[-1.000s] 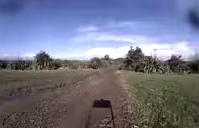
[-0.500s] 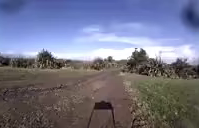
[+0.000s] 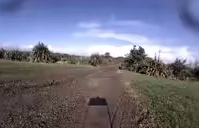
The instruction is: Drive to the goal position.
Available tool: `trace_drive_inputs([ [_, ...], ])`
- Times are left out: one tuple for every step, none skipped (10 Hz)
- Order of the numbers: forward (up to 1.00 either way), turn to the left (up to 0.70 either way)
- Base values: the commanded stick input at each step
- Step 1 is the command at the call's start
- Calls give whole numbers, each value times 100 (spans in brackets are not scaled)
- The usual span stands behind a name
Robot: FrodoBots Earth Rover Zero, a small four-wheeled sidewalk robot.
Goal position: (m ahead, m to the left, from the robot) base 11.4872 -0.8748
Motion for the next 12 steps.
trace_drive_inputs([
  [70,0],
  [70,0],
  [70,0],
  [70,0],
  [70,0],
  [70,0],
  [70,0],
  [70,0],
  [70,0],
  [70,0],
  [70,0],
  [0,0],
])
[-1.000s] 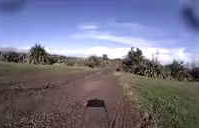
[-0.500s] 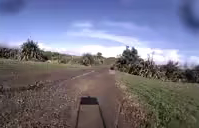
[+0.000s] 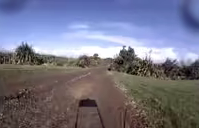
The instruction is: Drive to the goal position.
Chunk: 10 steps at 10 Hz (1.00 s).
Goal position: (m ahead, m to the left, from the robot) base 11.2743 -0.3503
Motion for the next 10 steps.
trace_drive_inputs([
  [0,0],
  [0,0],
  [0,0],
  [0,0],
  [0,0],
  [0,0],
  [0,0],
  [0,0],
  [1,1],
  [17,9],
])
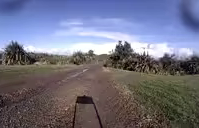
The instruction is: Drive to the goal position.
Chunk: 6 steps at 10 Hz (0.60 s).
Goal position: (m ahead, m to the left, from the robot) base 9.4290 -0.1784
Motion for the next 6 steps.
trace_drive_inputs([
  [33,17],
  [49,24],
  [65,32],
  [70,24],
  [70,8],
  [70,0],
])
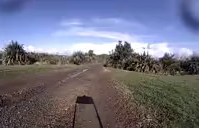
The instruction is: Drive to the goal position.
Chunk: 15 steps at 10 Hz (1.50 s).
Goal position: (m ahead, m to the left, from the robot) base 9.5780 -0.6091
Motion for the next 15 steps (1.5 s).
trace_drive_inputs([
  [70,0],
  [70,0],
  [70,0],
  [70,0],
  [70,0],
  [70,0],
  [70,0],
  [70,0],
  [70,0],
  [70,0],
  [70,0],
  [70,0],
  [70,0],
  [70,35],
  [70,35],
])
